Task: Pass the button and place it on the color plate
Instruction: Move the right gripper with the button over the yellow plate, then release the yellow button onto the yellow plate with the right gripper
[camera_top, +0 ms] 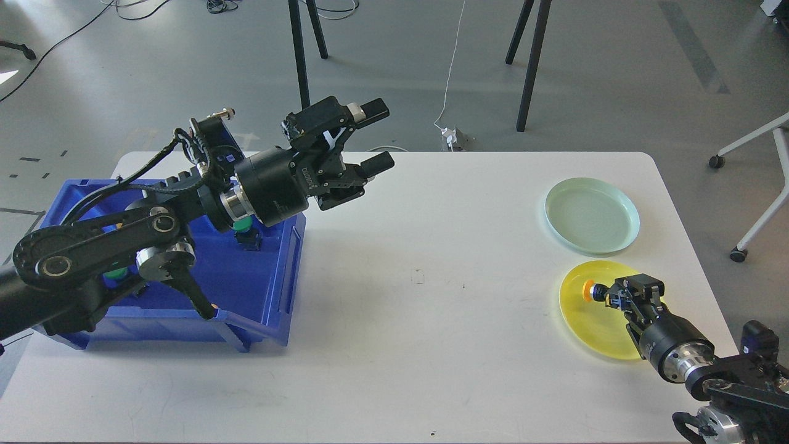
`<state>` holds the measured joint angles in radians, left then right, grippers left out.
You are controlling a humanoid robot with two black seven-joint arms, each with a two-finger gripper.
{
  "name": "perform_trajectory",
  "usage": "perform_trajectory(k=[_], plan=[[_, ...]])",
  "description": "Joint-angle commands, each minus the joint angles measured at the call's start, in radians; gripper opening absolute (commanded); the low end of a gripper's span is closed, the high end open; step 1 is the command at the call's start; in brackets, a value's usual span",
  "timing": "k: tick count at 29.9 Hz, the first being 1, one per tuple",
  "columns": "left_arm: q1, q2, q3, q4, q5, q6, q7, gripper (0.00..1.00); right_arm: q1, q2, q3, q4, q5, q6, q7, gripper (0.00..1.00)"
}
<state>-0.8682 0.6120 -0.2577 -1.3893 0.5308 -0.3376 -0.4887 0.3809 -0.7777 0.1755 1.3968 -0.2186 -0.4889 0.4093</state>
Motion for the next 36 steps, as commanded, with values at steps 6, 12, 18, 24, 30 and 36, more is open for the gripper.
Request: perform_trajectory(k=[6, 12, 18, 24, 30, 36], plan=[[0.000, 0.000, 0.000, 0.000, 0.000, 0.000, 0.000, 0.99, 0.003, 0.006, 0.015, -0.022, 0.004, 0.000, 0.002, 0.18], [0.000, 0.000, 0.000, 0.000, 0.000, -0.001, 0.000, 0.99, -0.010, 0.006, 0.059, -0.025, 0.004, 0.000, 0.005, 0.77], [0.000, 0.000, 0.000, 0.001, 0.000, -0.024, 0.000, 0.99, -0.027, 0.000, 0.059, -0.022, 0.005, 0.000, 0.011, 0.98], [0.001, 0.000, -0.003, 0.000, -0.002, -0.015, 0.000, 0.99, -0.030, -0.009, 0.114, 0.004, 0.011, 0.000, 0.019, 0.98], [0.018, 0.009, -0.077, 0.003, -0.003, -0.018, 0.000, 0.99, -0.013, -0.020, 0.265, 0.025, 0.001, 0.000, 0.022, 0.98], [0.021, 0.153, -0.121, 0.012, -0.003, -0.052, 0.000, 0.99, -0.004, -0.061, 0.511, 0.108, 0.002, 0.088, 0.048, 0.98]])
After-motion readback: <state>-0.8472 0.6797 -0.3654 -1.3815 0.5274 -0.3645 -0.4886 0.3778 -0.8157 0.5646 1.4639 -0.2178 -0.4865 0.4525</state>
